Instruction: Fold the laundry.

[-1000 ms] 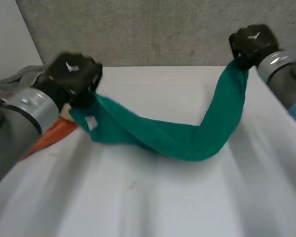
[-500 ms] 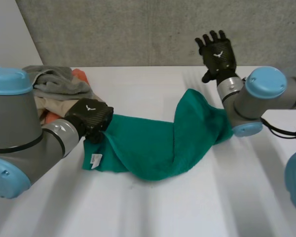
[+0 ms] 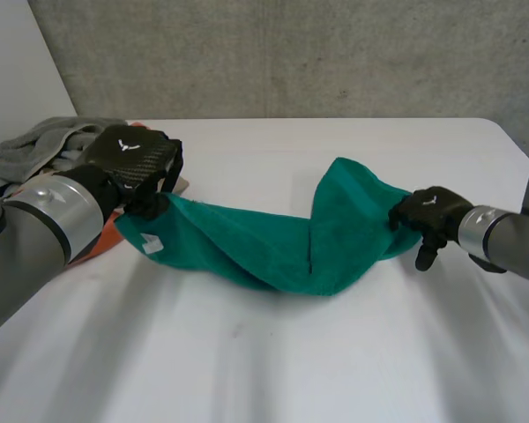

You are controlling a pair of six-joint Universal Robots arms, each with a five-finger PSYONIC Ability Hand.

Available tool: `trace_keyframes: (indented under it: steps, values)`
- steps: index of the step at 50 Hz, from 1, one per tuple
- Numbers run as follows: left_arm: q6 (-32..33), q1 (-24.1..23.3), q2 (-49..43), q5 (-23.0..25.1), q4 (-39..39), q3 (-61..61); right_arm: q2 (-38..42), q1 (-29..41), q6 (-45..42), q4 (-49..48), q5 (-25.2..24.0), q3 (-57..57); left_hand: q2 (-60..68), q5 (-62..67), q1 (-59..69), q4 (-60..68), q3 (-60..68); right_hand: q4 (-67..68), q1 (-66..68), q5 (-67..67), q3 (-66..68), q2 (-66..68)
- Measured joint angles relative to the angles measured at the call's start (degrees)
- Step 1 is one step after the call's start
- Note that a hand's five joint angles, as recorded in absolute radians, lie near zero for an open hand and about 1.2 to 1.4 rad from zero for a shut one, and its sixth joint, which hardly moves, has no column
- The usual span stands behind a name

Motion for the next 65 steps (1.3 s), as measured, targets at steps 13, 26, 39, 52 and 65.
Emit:
trace_keyframes:
  steps: [13,26,39,52,65]
  values:
    - [0.0,1.2,-0.1,-0.1,-0.1,0.8,8.7,0.0,-9.9,-14.0,-4.4,-3.8,0.0,0.0,0.0,0.0,0.0,-1.8,-0.8,-2.6,-1.6,-1.7]
    - [0.0,2.8,-0.4,0.0,-0.1,0.5,13.8,0.4,-11.6,-15.8,-5.8,-10.0,0.0,0.0,0.0,0.0,0.0,15.1,15.2,15.4,15.2,15.4]
    - [0.2,3.6,-0.1,-0.4,-0.6,-0.1,8.5,-0.6,-7.8,-15.9,-5.6,-8.8,0.0,0.0,0.0,0.0,0.0,36.5,32.9,35.4,35.9,35.4]
    - [0.3,4.4,-0.4,-0.4,-2.5,0.0,1.6,-4.5,-9.3,-1.5,-5.8,-3.2,0.0,0.0,0.0,0.0,0.0,-8.1,-8.1,-8.8,-7.7,-7.9]
    - [-0.8,3.2,-2.2,-1.0,-3.5,4.8,3.2,-1.4,11.6,1.5,-4.8,-3.4,0.0,0.0,0.0,0.0,0.0,-9.0,-8.5,-9.9,-8.2,-8.1]
